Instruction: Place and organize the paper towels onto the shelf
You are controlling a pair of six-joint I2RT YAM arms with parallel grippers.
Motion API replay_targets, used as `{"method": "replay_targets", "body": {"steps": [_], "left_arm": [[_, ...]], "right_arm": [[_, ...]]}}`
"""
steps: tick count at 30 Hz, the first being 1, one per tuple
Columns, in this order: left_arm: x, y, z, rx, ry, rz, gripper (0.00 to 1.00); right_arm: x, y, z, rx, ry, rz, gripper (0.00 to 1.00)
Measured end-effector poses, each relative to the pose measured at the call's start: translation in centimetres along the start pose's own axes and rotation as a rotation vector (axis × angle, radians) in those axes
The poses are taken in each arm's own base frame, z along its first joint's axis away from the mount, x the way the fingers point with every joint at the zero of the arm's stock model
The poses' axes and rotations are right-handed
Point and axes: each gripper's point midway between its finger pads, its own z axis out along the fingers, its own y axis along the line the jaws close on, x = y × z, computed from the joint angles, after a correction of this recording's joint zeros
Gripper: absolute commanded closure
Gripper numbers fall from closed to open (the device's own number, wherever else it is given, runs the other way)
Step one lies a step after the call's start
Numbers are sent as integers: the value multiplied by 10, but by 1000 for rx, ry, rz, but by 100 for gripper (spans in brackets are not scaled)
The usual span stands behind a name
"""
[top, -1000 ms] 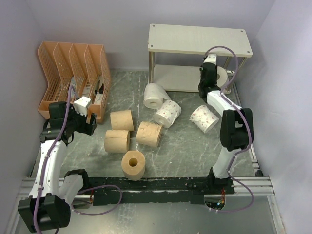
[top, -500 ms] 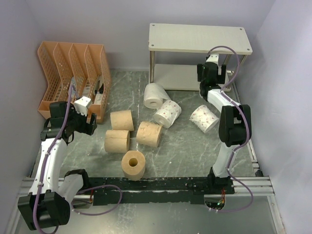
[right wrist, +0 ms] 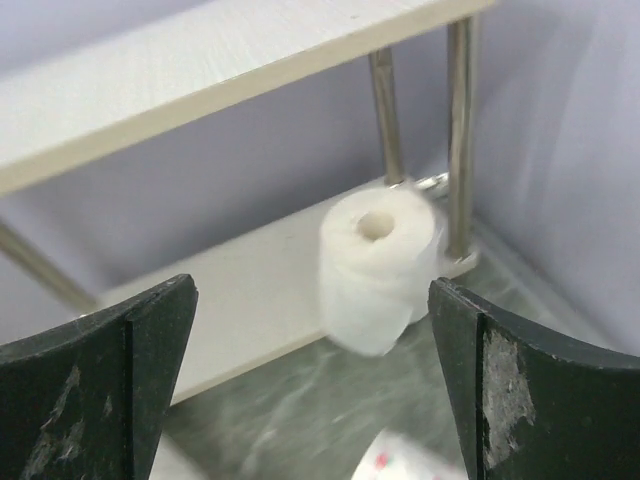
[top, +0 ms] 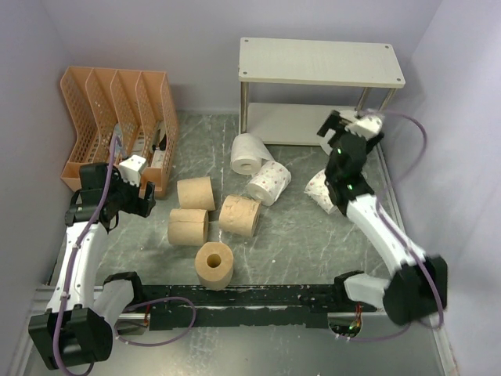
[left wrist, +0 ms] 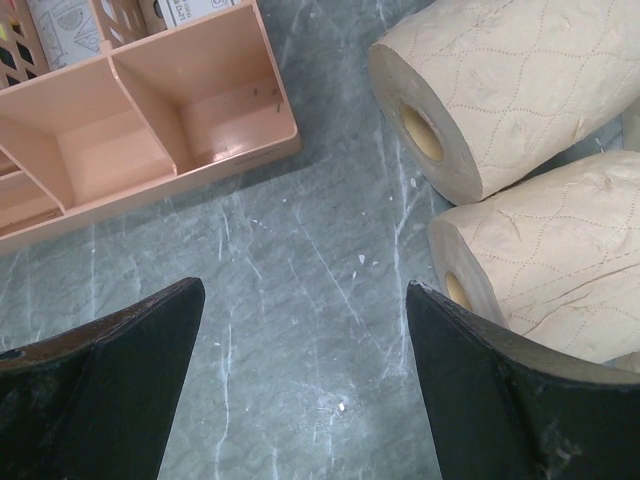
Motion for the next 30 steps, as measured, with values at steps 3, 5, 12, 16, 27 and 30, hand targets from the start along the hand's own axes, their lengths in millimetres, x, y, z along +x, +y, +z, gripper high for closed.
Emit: {"method": "replay_targets", "body": {"steps": [3,5,12,16,27,30], "left_arm": [[0,0,0,-1,-1,0,6],[0,0,0,-1,0,0,6],[2,-2,0,12,5,7,6],[2,-4,-1,24,1,18,6],[-5,-7,-8,26,-34,35,6],[-3,-7,-6,30,-26,31,6]], "right_arm": [[-3,-11,-44,-40,22,254,5],[25,-24,-67,-20,84,399,7],[184,-42,-155,122,462,544,9],[181,-46,-156,161,439,643,9],[177,-65,-153,276,386,685,7],[181,-72,-154,318,393,664,7]]}}
